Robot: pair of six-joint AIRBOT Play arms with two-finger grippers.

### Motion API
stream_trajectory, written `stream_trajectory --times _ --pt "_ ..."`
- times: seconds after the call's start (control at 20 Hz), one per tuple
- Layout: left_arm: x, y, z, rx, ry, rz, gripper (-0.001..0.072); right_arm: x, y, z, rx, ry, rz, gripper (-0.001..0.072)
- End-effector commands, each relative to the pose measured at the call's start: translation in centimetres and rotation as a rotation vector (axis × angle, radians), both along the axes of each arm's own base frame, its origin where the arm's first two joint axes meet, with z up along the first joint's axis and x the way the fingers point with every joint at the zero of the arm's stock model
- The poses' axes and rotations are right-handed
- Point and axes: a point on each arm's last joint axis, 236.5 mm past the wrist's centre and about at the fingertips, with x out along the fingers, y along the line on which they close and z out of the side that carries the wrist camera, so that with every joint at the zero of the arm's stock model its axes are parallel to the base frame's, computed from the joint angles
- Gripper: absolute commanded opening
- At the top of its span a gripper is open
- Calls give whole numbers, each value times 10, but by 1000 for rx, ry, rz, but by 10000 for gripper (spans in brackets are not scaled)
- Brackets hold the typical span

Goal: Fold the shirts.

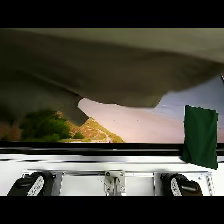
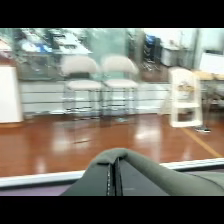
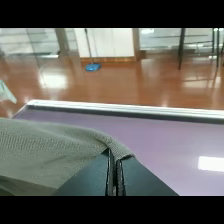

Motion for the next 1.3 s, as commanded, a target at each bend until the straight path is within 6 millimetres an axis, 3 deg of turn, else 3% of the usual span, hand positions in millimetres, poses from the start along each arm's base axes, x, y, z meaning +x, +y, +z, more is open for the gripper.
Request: stream_trajectory --times 0.0,0.1,0.25,0.4,0.5,0.65,0.95,1.1,1.25 --pt "-39 9 -13 -4 45 72 46 -41 4 -3 46 32 -22 67" --pt "-37 11 -33 13 126 81 46 -43 3 -19 31 97 -28 67" --pt "-29 29 -62 36 243 151 46 -36 -22 -47 -5 213 -133 68" --pt "-1 39 -112 48 422 166 46 -22 -40 -108 -59 495 -167 67" --pt "26 40 -151 33 539 145 46 -3 -39 -147 -37 671 -133 67" --pt "80 32 -203 -33 635 75 46 44 -42 -199 14 821 -102 67" --pt "185 34 -331 -201 856 36 46 166 -77 -318 73 922 -180 68" --pt "222 25 -386 -284 966 -14 46 229 -87 -346 174 866 -217 68" --pt "247 -2 -428 -376 1073 -133 46 262 -96 -366 250 838 -265 68"
